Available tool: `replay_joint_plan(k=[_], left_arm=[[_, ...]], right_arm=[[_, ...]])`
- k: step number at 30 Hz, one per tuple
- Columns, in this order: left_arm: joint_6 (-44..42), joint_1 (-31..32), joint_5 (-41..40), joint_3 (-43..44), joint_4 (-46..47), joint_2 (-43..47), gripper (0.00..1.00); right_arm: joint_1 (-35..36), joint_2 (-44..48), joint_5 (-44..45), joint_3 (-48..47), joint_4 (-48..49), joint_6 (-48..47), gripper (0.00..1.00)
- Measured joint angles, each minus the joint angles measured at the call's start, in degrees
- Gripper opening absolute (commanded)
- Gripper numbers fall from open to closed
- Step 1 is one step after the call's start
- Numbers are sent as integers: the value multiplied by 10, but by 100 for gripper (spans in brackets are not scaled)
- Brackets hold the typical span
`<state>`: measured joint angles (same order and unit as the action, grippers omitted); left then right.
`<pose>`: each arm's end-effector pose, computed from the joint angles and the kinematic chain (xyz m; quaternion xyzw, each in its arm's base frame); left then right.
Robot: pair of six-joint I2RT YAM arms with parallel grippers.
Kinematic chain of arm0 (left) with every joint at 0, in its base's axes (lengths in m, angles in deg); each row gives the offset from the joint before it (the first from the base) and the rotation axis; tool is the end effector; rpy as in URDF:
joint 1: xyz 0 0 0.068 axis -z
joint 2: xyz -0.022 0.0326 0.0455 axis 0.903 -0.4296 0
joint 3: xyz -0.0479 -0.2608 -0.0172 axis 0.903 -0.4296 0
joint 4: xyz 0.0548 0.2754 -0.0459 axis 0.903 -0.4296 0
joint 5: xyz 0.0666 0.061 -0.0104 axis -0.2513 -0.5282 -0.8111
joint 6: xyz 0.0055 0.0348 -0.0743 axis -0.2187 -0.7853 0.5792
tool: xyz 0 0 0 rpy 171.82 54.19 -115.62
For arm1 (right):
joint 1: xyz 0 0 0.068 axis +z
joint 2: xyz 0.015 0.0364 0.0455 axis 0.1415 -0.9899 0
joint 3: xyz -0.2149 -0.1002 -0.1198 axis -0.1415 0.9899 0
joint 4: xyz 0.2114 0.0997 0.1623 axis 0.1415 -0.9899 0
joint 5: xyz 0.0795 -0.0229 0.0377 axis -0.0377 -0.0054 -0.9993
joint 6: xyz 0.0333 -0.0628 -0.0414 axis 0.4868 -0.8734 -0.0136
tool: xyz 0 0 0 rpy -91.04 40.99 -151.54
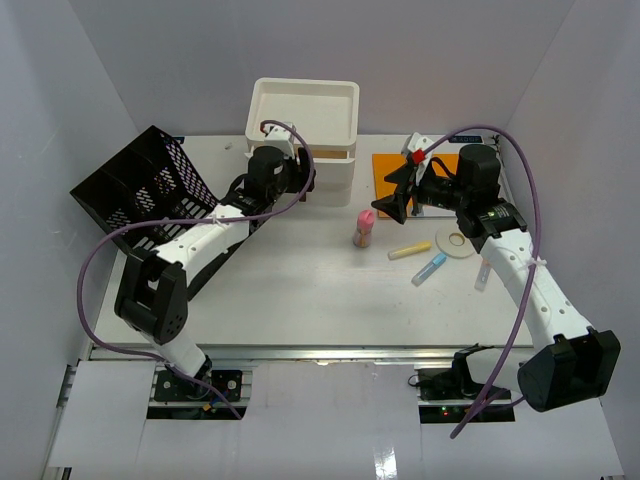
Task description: Organize the desk
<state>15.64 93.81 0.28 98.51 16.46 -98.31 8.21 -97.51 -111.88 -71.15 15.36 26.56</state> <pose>0.3967 -0.2111 0.2770 0.0581 0.8118 -0.1694 0.5558 0.2994 0.1386 0.3716 -0.4455 0.6205 0.2659 0.5880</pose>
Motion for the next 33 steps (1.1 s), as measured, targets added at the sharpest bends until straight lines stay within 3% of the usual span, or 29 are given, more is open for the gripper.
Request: replay_joint_plan(k=[8, 13, 19, 24, 33], left_arm=[[-9, 0, -17, 30, -31, -21, 60], [-10, 0, -19, 40, -39, -32, 44], [-11, -1, -18, 41, -42, -35, 17], [-10, -1, -19, 33, -34, -32, 10], [-2, -1, -1, -33, -7, 18, 7]], right_arm=[[-6, 6, -4, 7, 2, 6, 74], [-10, 20, -6, 16, 3, 7, 74], [-15, 35, -6, 32, 3, 7, 74], [-19, 47, -6, 43, 2, 8, 74], [-24, 64, 3, 59, -2, 3, 75]])
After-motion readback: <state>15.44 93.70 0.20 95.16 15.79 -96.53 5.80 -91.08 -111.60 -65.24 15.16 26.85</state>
